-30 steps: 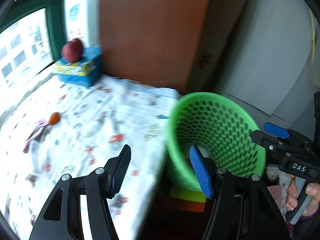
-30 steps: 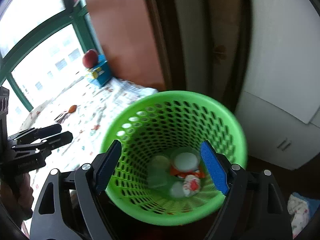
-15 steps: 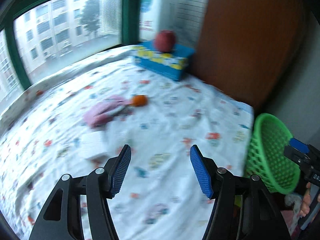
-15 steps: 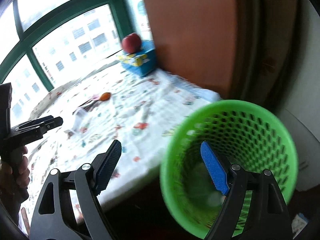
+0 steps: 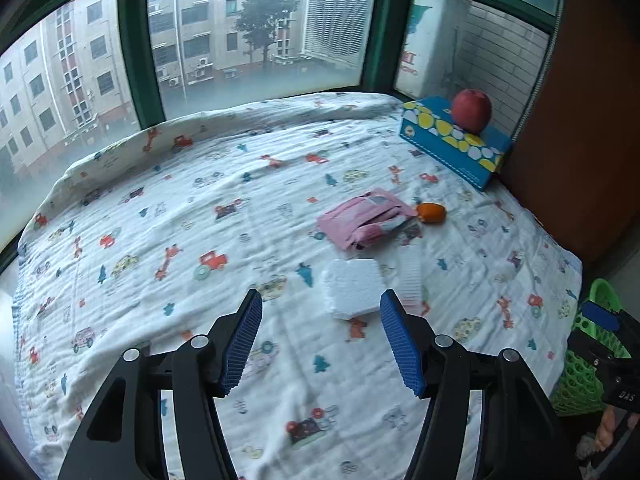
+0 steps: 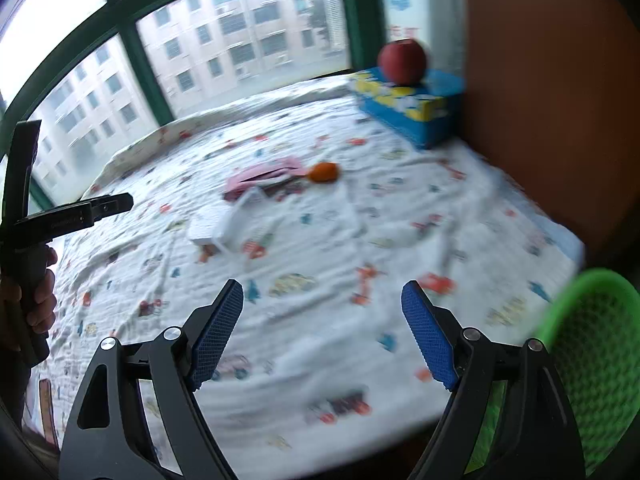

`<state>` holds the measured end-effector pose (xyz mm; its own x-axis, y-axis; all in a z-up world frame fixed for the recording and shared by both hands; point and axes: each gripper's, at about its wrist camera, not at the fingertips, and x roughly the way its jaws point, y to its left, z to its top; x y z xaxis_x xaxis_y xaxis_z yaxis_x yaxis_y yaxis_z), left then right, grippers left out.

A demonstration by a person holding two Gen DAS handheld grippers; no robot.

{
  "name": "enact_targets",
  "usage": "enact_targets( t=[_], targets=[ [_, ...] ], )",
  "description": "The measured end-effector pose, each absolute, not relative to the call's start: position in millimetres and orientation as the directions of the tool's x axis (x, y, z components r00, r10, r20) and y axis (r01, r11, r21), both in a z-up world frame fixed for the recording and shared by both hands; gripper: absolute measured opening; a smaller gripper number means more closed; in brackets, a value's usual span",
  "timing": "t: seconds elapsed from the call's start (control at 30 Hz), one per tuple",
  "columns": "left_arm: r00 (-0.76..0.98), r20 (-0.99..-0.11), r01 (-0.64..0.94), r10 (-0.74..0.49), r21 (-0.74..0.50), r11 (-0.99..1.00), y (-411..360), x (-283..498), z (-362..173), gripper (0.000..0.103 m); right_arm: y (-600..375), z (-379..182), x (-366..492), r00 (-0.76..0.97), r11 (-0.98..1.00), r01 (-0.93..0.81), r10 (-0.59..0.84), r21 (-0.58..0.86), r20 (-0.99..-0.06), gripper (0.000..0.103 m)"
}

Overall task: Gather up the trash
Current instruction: 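Move both tools back over the bed toward the foam block and clear tray, then grasp the clear plastic tray with the right tool while the left tool grasps the white foam block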

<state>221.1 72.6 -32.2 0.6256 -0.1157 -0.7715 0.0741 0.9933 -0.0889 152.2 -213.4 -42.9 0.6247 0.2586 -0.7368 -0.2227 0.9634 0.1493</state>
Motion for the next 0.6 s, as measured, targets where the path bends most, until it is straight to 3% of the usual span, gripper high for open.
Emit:
enact_targets(
  t=[0.27,0.6],
  targets=[
    [0.610,-0.787,0.012,-0.090,-0.104,0.995,104.5,228.5,-47.0,0.059,-170.8,-68.3,202.4,0.514,0.919,-0.280,0.389,0.279,-0.765,0.084],
    [0.596,-0.797,0.003,-0.095,-0.117,0.993,126.1,233.7,-62.5,0.059,-142.6,-102.9,261.9,0.413,0.870,-0.172,0.490,0.463,-0.767,0.081]
  ],
)
